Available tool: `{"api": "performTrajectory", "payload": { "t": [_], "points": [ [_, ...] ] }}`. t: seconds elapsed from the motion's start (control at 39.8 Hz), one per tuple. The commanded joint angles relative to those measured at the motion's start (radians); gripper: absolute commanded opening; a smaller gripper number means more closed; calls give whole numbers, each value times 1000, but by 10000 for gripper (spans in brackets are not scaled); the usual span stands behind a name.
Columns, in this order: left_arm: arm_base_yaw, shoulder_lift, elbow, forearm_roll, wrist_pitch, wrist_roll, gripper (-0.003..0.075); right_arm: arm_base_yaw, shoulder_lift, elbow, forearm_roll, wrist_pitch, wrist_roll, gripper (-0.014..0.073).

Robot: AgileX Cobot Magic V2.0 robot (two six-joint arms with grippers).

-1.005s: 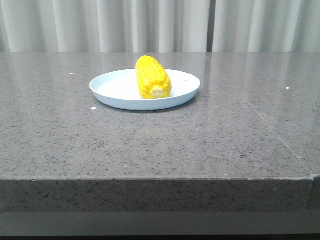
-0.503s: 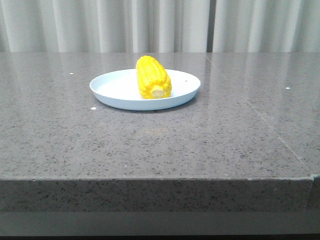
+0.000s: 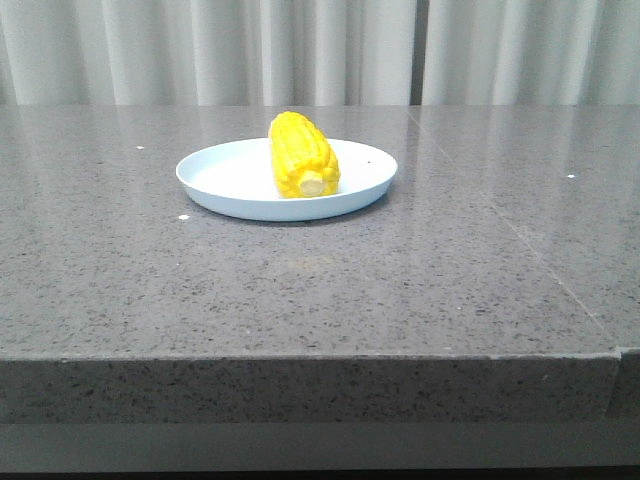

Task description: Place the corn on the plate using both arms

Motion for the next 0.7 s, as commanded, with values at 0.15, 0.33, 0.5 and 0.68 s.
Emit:
{"api": "performTrajectory", "payload": {
  "t": [0.15, 0.33, 0.5, 0.68],
  "points": [
    [0, -18, 23, -10, -88, -9, -20, -51, -28, 20, 54, -70, -52, -69],
    [0, -18, 23, -10, -88, -9, -20, -51, -27, 18, 56, -70, -49, -69],
    [0, -18, 23, -10, -88, -9, -20, -51, -27, 18, 56, -70, -49, -69],
    [0, -18, 23, -10, -88, -9, -20, -51, -27, 18, 56, -70, -49, -69]
  ]
}}
